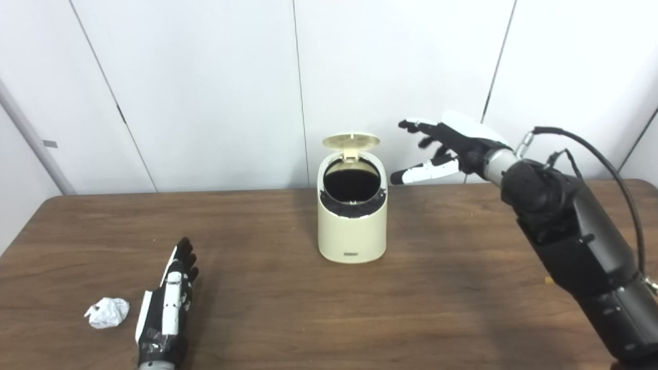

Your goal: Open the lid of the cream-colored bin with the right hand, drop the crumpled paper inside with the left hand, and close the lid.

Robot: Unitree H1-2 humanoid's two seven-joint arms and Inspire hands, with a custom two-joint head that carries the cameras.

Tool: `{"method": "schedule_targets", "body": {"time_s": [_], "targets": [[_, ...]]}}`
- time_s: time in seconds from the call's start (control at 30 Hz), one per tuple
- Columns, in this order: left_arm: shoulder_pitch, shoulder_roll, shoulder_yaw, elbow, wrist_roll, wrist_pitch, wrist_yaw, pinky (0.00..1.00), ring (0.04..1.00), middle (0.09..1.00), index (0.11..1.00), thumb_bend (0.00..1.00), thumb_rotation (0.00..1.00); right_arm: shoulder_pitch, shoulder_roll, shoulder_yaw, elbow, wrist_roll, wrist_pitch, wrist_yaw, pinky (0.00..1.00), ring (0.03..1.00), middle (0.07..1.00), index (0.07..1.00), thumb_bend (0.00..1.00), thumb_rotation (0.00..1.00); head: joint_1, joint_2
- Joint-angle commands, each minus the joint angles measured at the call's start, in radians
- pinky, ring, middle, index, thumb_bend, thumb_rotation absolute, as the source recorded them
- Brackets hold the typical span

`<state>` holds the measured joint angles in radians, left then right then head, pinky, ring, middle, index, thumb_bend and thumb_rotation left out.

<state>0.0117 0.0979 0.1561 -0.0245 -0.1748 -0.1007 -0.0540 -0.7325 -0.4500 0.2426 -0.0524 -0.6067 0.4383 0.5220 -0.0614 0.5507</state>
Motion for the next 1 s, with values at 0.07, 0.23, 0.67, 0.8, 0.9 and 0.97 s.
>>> {"method": "schedule_targets", "body": {"time_s": [0.07, 0.23, 0.67, 0.8, 0.9, 0.97], "targets": [[0.028, -0.008, -0.005, 0.027, -0.015, 0.006, -0.007, 1.0, 1.0, 1.0, 1.0, 0.37, 1.0, 0.039, -0.014, -0.055, -0.052, 0.035, -0.008, -0.051, 0.81, 0.888, 0.905, 0.897, 0.71, 0.69, -0.011, 0.015], [0.024, 0.001, -0.002, 0.022, -0.027, 0.015, -0.013, 1.0, 1.0, 1.0, 1.0, 0.39, 0.98, 0.098, 0.008, -0.078, -0.066, 0.047, 0.016, -0.078, 0.85, 0.934, 0.953, 0.905, 0.69, 0.74, -0.016, 0.025], [0.017, 0.008, -0.004, 0.027, -0.024, 0.018, -0.017, 1.0, 1.0, 1.0, 1.0, 0.39, 0.97, 0.273, 0.121, -0.197, -0.074, 0.174, -0.041, -0.261, 0.77, 0.857, 0.886, 0.897, 0.59, 0.75, -0.024, 0.042], [0.015, 0.008, -0.002, 0.025, -0.028, 0.022, -0.017, 1.0, 1.0, 1.0, 1.0, 0.39, 0.97, 0.334, 0.159, -0.25, -0.063, 0.25, -0.097, -0.323, 0.89, 0.919, 0.923, 0.908, 0.59, 0.97, -0.029, 0.051], [0.014, 0.008, 0.0, 0.024, -0.03, 0.025, -0.019, 1.0, 1.0, 1.0, 1.0, 0.4, 0.96, 0.358, 0.194, -0.288, -0.035, 0.311, -0.139, -0.366, 0.91, 0.93, 0.933, 0.909, 0.62, 1.0, -0.032, 0.055], [0.014, 0.008, 0.001, 0.023, -0.029, 0.026, -0.021, 1.0, 1.0, 1.0, 1.0, 0.39, 0.96, 0.373, 0.213, -0.308, -0.017, 0.356, -0.174, -0.386, 0.94, 0.944, 0.952, 0.916, 0.59, 1.0, -0.031, 0.059]]}}
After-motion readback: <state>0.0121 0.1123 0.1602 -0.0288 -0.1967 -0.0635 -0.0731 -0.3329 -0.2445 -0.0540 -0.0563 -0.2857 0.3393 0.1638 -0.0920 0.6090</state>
